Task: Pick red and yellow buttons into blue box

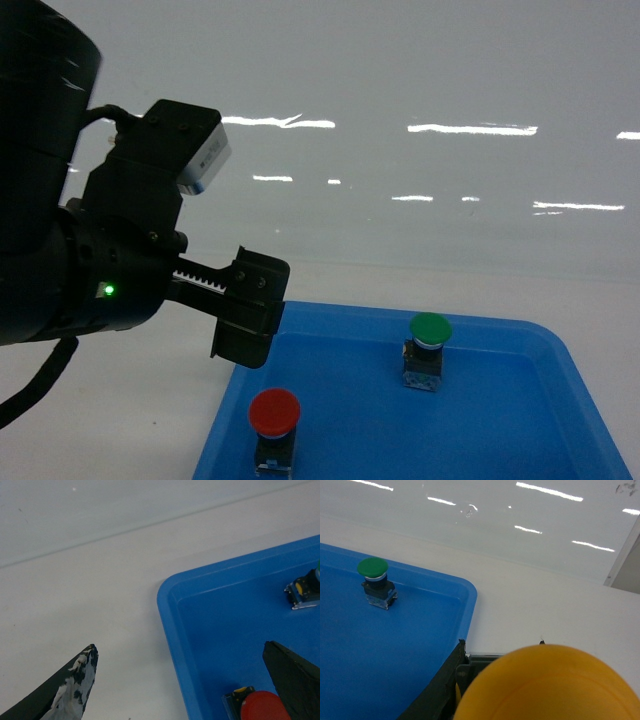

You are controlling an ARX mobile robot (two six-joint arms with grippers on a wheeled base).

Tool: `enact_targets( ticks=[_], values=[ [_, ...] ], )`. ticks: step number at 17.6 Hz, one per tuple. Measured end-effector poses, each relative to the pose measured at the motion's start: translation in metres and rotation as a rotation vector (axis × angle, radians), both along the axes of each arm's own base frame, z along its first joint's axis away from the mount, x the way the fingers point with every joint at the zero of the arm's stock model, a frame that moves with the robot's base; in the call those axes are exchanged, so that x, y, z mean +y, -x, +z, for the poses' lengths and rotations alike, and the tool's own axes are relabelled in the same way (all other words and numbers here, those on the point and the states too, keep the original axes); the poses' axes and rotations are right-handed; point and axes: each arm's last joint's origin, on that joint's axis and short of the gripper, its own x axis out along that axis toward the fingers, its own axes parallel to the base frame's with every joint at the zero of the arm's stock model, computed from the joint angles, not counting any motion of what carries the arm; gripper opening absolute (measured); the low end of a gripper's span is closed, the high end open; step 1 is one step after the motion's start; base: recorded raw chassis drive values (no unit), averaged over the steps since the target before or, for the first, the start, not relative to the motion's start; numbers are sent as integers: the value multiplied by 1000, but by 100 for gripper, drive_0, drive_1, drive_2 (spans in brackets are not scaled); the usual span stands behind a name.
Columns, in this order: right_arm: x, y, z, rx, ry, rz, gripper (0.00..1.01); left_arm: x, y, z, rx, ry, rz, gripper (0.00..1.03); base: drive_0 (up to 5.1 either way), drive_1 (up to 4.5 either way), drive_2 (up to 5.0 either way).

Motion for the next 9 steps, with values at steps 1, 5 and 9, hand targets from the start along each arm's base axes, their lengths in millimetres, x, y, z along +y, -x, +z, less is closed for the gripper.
enact_targets(
  ticks=[1,5,9],
  values=[
    [0,0,0,0,0,0,35,-4,-4,-3,13,-15,-5,98,0,0,0],
    [0,0,0,0,0,0,35,-15,-9,-20,48,-68,6,98,0,0,0],
    [0,0,0,0,0,0,35,-24,-3,-29,85,-72,8,98,0,0,0]
  ],
)
